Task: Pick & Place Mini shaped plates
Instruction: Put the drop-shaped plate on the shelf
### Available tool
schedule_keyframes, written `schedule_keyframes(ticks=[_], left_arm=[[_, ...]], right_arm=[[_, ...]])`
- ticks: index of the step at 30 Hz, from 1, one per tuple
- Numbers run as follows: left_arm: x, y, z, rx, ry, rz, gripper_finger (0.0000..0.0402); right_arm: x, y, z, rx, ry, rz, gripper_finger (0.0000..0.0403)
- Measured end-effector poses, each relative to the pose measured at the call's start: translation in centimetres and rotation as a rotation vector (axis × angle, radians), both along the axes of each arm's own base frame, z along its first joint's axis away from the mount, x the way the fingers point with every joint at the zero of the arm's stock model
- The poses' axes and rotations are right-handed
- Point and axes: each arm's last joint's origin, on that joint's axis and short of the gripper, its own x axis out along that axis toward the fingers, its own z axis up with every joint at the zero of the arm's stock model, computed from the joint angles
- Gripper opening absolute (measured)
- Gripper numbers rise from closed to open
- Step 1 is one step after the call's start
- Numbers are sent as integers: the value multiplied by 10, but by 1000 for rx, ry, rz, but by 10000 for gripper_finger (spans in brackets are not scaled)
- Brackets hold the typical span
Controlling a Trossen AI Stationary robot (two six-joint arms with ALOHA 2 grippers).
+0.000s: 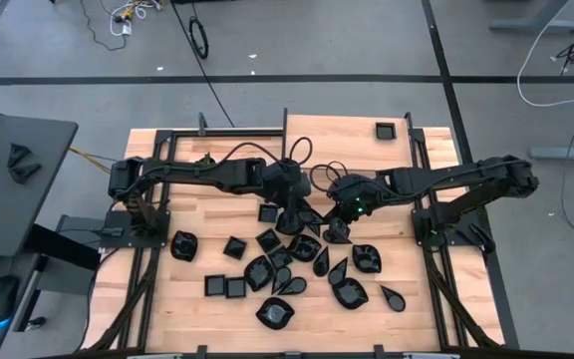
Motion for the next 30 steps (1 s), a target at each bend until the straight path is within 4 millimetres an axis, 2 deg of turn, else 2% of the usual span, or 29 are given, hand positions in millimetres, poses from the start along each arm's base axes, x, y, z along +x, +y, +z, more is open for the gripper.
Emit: schedule_keyframes(ticks=[4, 8, 14, 18, 22, 26, 30], left_arm=[[-2, -1, -3, -29, 35, 11, 13], [-3, -1, -4, -97, 60, 75, 9], [0, 11, 19, -208, -15, 355, 8], [3, 36, 35, -204, -153, 593, 8], [1, 74, 39, -278, -273, 799, 8], [11, 107, 26, -317, -371, 938, 8], [12, 127, 12, -299, -402, 1076, 8]], right_arm=[[-8, -3, 7, -1, -14, -16, 43], [-25, -8, 22, 12, -47, -49, 73], [-65, -10, 49, 11, -127, -122, 92], [-95, -8, 62, -32, -161, -176, 88], [-117, -6, 68, -76, -177, -193, 79], [-128, -5, 70, -116, -185, -162, 70], [-129, -5, 70, -143, -178, -136, 63]])
